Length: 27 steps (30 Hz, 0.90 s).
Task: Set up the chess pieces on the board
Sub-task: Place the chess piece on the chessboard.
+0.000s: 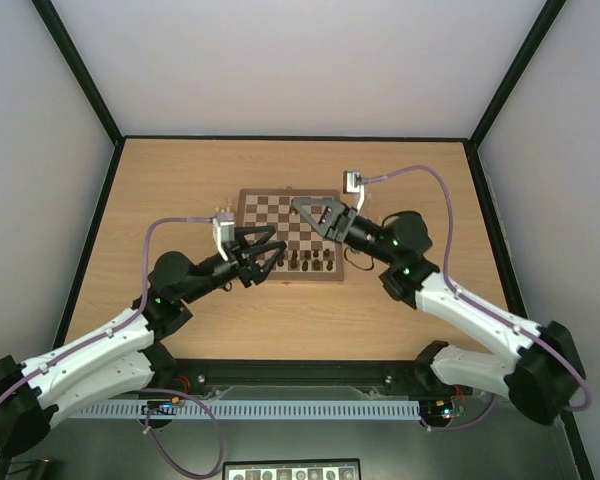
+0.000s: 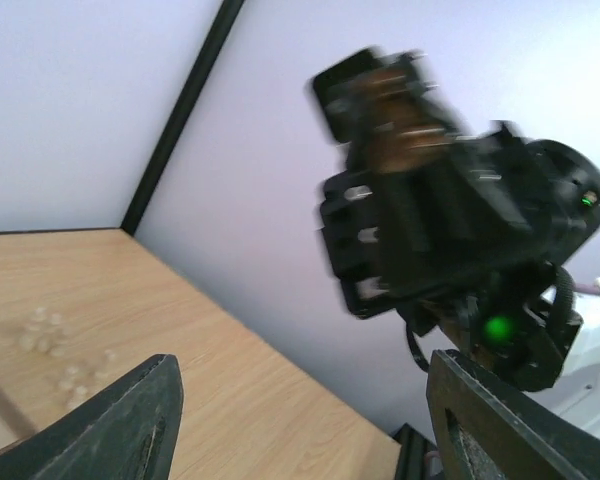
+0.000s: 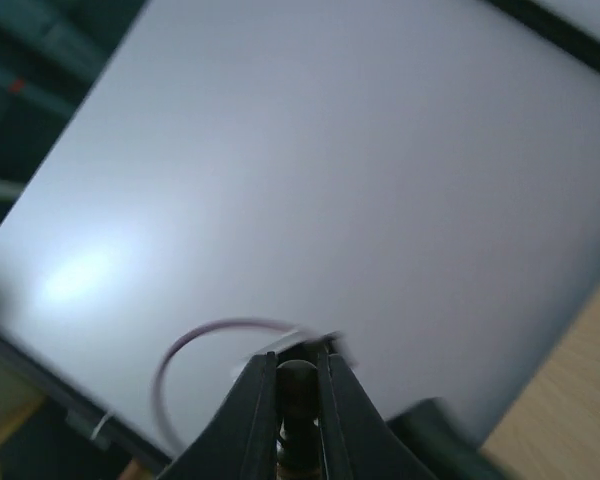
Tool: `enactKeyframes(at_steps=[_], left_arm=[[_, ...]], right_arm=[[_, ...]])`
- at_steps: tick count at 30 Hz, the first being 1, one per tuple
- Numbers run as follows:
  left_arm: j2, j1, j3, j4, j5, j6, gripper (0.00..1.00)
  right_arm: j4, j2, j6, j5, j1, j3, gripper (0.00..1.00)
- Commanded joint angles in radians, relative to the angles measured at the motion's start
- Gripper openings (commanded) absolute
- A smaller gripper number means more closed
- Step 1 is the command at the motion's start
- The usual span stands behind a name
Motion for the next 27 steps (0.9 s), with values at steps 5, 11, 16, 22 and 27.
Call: enactKeyframes(at_steps=[5, 11, 16, 22, 27], left_arm=[[0.01, -0.021, -0.039, 0.341, 0.178, -0.087, 0.66], [-0.046, -0.097, -0.033, 0.297, 0.302, 0.014, 0.7], [-0.071, -0.13, -0.053, 0.278, 0.296, 0.058, 0.7], [-0.092, -0.131, -0.061, 0.229, 0.258, 0.095, 0.6], [-0.119, -0.131, -0.076, 0.217, 0.189, 0.104, 0.58]], right_arm=[[0.025, -0.152, -0.393, 0.064, 0.167, -0.035, 0.06], [-0.057, -0.219, -0.617, 0.125, 0.269, -0.087, 0.05], [-0.045, -0.22, -0.659, 0.137, 0.295, -0.109, 0.04], [-0.041, -0.218, -0.668, 0.147, 0.306, -0.116, 0.04], [-0.021, -0.23, -0.649, 0.138, 0.308, -0.127, 0.04]])
